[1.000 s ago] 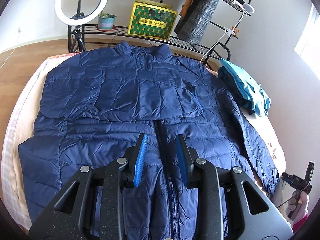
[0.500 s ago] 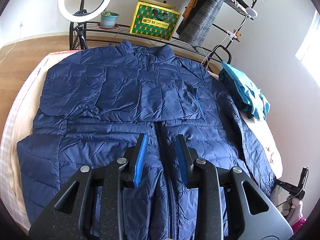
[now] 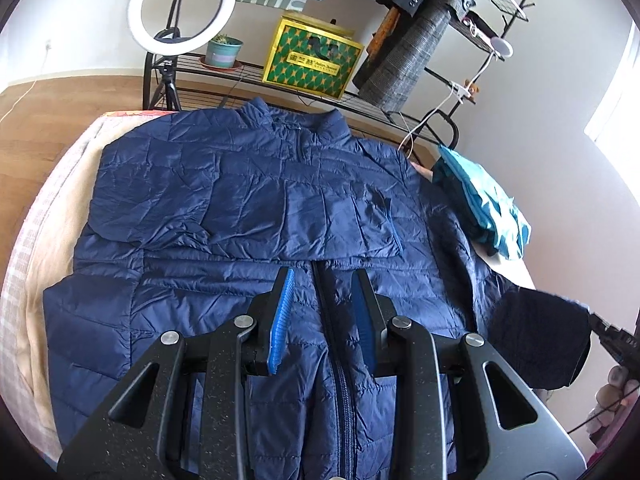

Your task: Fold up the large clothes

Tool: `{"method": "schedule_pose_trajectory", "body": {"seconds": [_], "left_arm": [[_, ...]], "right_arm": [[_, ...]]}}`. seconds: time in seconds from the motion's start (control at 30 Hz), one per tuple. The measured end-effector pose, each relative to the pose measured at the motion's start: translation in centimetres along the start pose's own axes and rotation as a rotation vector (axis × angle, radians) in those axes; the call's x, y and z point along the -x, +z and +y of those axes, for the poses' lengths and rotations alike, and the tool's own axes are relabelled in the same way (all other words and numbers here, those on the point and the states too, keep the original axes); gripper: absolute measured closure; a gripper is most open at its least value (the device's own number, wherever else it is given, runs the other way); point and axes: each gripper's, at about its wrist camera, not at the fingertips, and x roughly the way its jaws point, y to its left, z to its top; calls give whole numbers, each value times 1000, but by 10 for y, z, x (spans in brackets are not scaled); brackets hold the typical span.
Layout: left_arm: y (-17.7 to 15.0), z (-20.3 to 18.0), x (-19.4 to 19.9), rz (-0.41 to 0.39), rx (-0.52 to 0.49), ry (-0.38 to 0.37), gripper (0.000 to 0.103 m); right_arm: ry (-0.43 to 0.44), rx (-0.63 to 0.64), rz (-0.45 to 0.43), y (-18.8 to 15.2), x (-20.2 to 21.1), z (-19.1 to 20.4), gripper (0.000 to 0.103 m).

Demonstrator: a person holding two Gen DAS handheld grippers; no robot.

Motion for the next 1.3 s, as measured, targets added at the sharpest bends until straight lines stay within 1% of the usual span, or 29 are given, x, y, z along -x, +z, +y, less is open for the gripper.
{"method": "schedule_pose_trajectory", "body": {"seconds": [0.07,0.13,0.2,0.27,0.37,0.43,0.53,0.57,0.6,0.63,0.67,0.7,0.73,0.8,0.83,0.9,0.97,1.03,1.07,1.1,1.17,1.23,1.3], "left_arm": [[2,5,4,-9,11,-1,74],[3,11,9,-20,25,-2,74],[4,16,13,-30,34,4,74],[6,22,18,-42,45,18,74],[6,28,21,-42,60,16,74],[6,30,21,-40,61,13,74],[7,33,19,-25,72,0,74],[6,33,17,-17,76,-5,74],[5,32,14,-4,81,-14,74],[4,31,12,4,82,-19,72],[2,29,8,23,79,-30,64],[0,26,4,38,73,-44,57],[-2,23,2,50,67,-56,54],[-11,8,-11,107,26,-93,53],[-15,4,-15,126,16,-101,52],[-28,-12,-36,215,5,-154,49],[-43,-25,-58,305,11,-197,49],[-53,-37,-75,362,15,-218,49],[-58,-43,-84,386,14,-221,49],[-61,-47,-92,401,12,-213,49],[-65,-52,-107,408,37,-166,49],[-64,-52,-115,396,75,-157,49],[-61,-54,-121,386,85,-158,49]], "right_arm": [[58,45,2,8,-16,36,101],[104,70,14,12,-34,64,101],[134,81,36,15,-57,82,101],[187,93,65,16,-83,104,101],[243,94,114,15,-121,123,101],[260,82,149,11,-146,131,101],[335,47,191,3,-180,137,101],[349,44,204,0,-189,136,100],[351,44,214,-3,-195,135,96],[340,44,223,-5,-201,133,90],[325,40,227,-6,-205,131,84],[320,33,221,-5,-205,127,72],[320,19,210,-3,-204,123,67],[330,10,195,5,-201,118,67],[321,17,172,10,-195,115,66],[291,34,126,17,-181,111,64],[272,34,93,23,-166,105,60],[260,42,71,24,-152,101,52],[248,51,63,24,-145,97,51],[233,61,58,24,-139,93,50],[182,69,48,24,-130,80,49],[134,62,49,23,-123,68,49],[69,22,62,20,-124,48,49]]}}
